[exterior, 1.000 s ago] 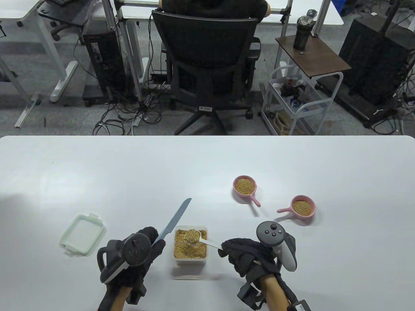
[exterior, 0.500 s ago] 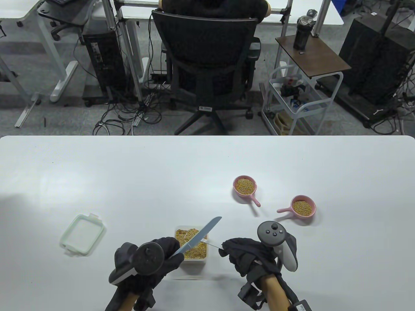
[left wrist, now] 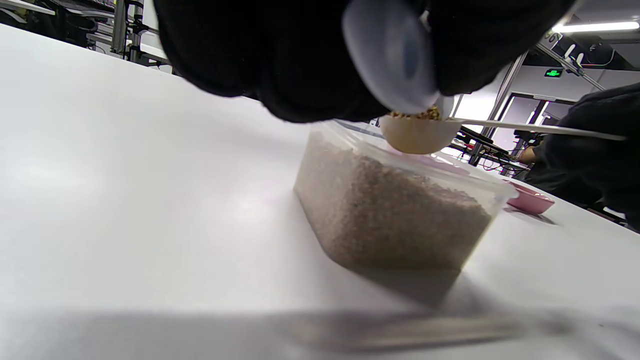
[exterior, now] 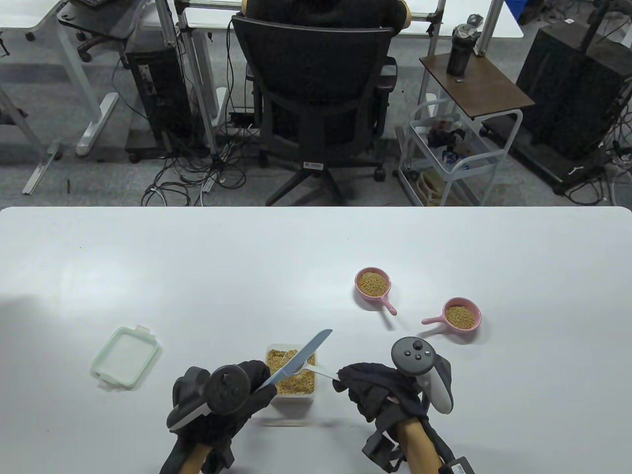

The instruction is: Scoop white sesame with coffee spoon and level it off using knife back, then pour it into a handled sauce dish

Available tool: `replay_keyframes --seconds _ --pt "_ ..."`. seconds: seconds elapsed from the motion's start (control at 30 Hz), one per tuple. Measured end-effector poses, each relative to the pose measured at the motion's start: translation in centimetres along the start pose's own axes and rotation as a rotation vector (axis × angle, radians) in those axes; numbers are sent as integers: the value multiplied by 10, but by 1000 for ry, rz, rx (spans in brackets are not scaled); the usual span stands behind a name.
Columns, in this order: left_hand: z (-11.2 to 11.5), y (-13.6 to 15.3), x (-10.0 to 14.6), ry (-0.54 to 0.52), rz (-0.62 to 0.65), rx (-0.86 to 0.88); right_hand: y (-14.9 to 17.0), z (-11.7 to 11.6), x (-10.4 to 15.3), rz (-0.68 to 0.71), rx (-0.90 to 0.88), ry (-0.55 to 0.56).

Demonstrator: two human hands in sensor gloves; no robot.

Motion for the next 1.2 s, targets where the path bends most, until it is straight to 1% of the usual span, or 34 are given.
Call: replay_keyframes --seconds 0.23,0.6,0.9,1.03,1.2 --pt "0 6 -1 6 -33 -39 0 0 0 0 4 0" --pt "-4 17 -1 -3 -72 -50 -1 0 1 6 16 -1" --pt "-6 19 -1 -7 -88 -62 -2 1 2 5 47 12" --pt "-9 26 1 -28 -114 -80 -2 2 2 13 31 6" --pt "-15 33 3 -52 -130 -44 -2 2 3 8 35 7"
Point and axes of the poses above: the tracker on the back of each hand, its own y axis roughly to the little-finger side, its own x axis roughly from the fingertips to the wrist, z = x × y, the point moved 3 cm from there along -x, roughly from the wrist to the fingertips, and after that the axes turned 7 degrees about x, right-handed, at the moved point
